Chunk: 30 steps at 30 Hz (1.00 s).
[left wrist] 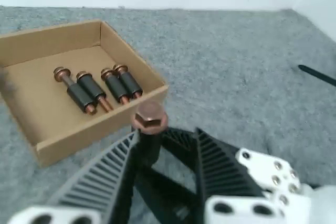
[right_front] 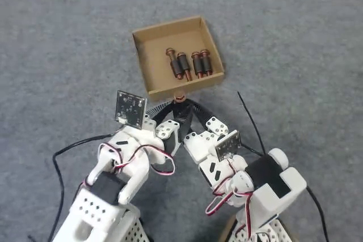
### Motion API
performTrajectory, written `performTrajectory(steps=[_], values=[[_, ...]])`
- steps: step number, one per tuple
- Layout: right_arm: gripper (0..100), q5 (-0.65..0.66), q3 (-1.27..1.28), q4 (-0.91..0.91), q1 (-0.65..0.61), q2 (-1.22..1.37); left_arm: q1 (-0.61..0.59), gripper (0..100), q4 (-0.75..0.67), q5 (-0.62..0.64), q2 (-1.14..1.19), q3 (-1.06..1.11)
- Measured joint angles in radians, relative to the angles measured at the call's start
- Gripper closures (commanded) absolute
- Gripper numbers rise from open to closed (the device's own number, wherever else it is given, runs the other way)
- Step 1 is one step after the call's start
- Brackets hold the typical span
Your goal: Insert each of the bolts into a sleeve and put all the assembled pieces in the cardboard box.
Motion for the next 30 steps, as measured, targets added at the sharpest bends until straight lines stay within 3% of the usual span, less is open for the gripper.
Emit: performTrajectory(steps=[9,15,19,30], values=[[99.2,0.0,0.0,0.0,0.0,0.0,0.0,99,0.072,-0.002,-0.066,-0.066],[99.2,0.0,0.0,0.0,0.0,0.0,-0.011,99,0.273,-0.002,-0.351,-0.1],[99.2,0.0,0.0,0.0,0.0,0.0,-0.146,99,0.405,-0.038,-0.437,-0.115],[99.2,0.002,0.0,0.0,0.031,0.0,-0.595,99,0.413,-0.106,-0.443,-0.087]])
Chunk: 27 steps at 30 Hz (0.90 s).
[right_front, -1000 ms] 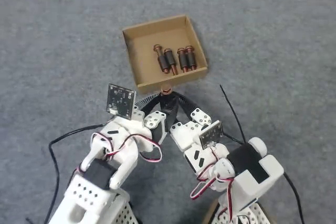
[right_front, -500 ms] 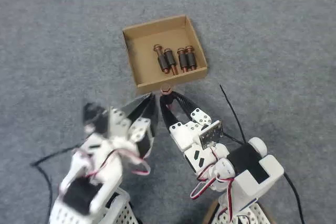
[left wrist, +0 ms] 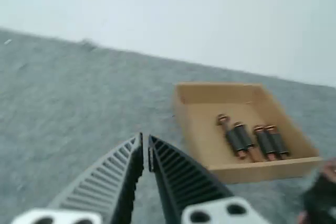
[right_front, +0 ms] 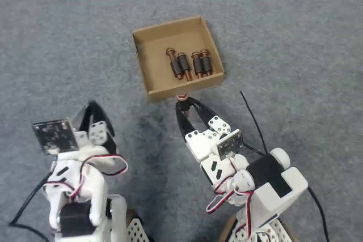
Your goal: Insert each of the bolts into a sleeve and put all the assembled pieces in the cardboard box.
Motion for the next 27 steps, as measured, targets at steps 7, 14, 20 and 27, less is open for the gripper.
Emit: performTrajectory(steps=[7,14,20,27], values=[[99.2,0.072,-0.037,0.0,0.028,0.0,-0.106,99,-0.029,0.0,0.0,0.249],[99.2,0.081,-0.175,0.008,0.044,0.0,-0.189,99,-0.081,0.002,0.0,0.399],[99.2,0.081,-0.396,0.316,0.089,0.0,-0.196,99,-0.064,-0.031,0.0,0.402],[99.2,0.081,-0.641,0.756,0.121,0.002,-0.172,99,0.0,-0.178,0.0,0.402]])
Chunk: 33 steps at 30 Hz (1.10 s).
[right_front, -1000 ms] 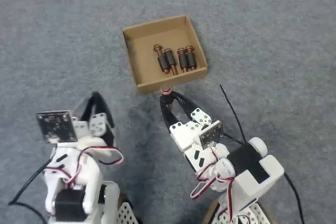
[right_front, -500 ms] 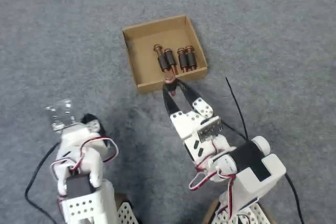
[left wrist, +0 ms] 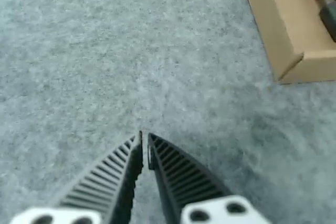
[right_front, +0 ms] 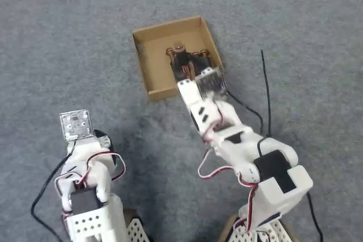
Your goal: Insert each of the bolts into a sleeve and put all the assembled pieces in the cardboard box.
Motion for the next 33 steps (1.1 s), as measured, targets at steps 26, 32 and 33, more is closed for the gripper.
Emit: performTrajectory(steps=[26,32,33], values=[[99.2,0.002,-1.166,1.505,-0.014,0.479,0.0,99,0.0,-0.006,0.0,0.0],[99.1,0.002,-1.329,1.56,-0.018,0.589,0.0,99,0.0,-0.006,0.0,0.0],[99.1,0.002,-1.346,1.56,-0.021,0.605,0.0,99,0.0,-0.006,0.0,0.0]])
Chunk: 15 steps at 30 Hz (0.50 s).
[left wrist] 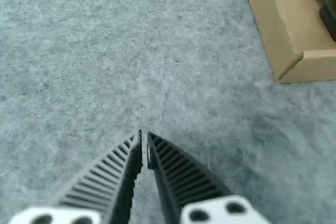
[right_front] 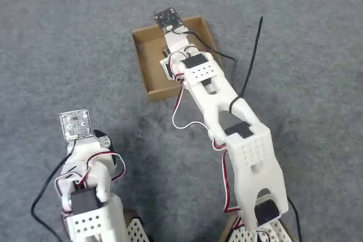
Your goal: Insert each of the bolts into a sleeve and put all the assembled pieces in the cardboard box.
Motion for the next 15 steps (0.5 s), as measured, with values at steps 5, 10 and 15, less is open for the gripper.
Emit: performTrajectory(steps=[5,10,15], values=[[86.6,0.002,-0.072,0.005,-0.011,0.063,0.0,99,0.0,0.0,0.0,0.0],[85.7,-0.011,-0.124,0.074,-0.015,0.068,0.0,99,0.0,0.0,0.0,0.0],[99.4,-0.017,-0.184,0.135,-0.009,0.068,0.0,99,0.0,0.0,0.0,0.0]])
